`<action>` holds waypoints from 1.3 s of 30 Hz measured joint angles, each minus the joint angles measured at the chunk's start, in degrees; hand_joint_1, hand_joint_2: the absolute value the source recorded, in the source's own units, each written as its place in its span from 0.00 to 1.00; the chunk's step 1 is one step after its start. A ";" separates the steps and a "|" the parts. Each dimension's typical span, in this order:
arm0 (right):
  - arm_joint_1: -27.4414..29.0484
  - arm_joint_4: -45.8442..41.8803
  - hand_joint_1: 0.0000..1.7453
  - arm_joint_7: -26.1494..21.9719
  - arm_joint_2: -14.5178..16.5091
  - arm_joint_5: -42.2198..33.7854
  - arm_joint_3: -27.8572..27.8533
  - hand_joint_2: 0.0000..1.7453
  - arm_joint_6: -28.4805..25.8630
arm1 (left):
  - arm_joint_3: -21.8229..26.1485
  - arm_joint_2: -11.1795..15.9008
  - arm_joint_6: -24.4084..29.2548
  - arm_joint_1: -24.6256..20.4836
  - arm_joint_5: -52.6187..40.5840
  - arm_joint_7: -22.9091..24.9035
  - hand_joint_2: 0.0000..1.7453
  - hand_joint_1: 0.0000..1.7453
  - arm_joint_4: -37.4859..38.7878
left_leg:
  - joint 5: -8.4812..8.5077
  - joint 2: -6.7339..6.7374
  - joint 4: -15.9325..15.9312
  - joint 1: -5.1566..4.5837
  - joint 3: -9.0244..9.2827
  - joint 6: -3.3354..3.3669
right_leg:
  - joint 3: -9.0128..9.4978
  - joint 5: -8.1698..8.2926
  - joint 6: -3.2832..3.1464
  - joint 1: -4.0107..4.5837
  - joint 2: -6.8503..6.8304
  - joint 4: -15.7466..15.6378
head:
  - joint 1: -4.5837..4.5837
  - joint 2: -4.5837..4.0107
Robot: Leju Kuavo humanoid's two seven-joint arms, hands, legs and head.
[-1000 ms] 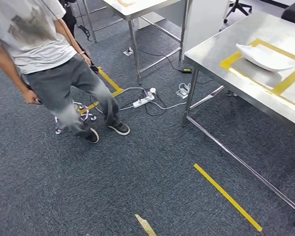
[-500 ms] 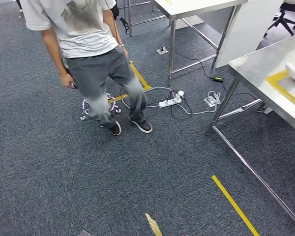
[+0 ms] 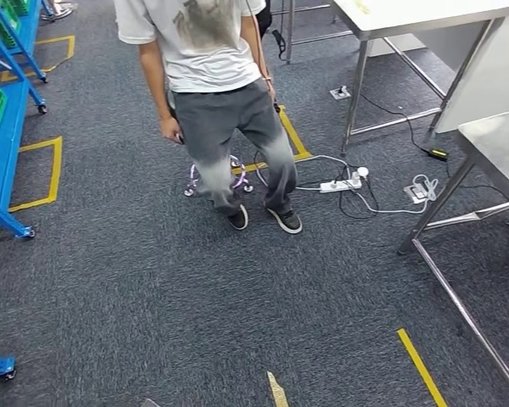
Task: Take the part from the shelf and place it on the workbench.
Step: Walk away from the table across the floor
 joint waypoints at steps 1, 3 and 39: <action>0.08 0.00 0.00 0.00 -0.01 -0.02 -0.01 0.00 0.02 | 0.00 -0.02 -0.04 -0.01 -0.01 0.03 0.00 0.00 0.00 | -1.00 0.51 3.00 0.18 -1.39 -0.19 | 0.08 -0.13 -0.03 0.05 -0.97 0.01 | 0.02 0.00; 0.10 0.00 0.00 -0.02 -0.01 -0.02 -0.01 0.00 0.02 | 0.00 -0.02 -0.07 0.19 -0.04 0.15 0.00 0.00 0.00 | 0.14 1.06 3.46 0.50 -1.47 -0.45 | 0.33 -0.41 0.01 0.09 -2.64 0.02 | 0.01 0.00; -0.31 0.02 0.00 -0.14 0.09 0.05 -0.28 0.00 -0.08 | 0.24 -0.22 -0.06 -0.14 -1.53 0.85 0.00 0.00 0.02 | 5.51 6.12 -10.97 -0.19 5.66 0.29 | 1.01 -1.88 1.34 0.39 -5.94 0.35 | 0.02 0.00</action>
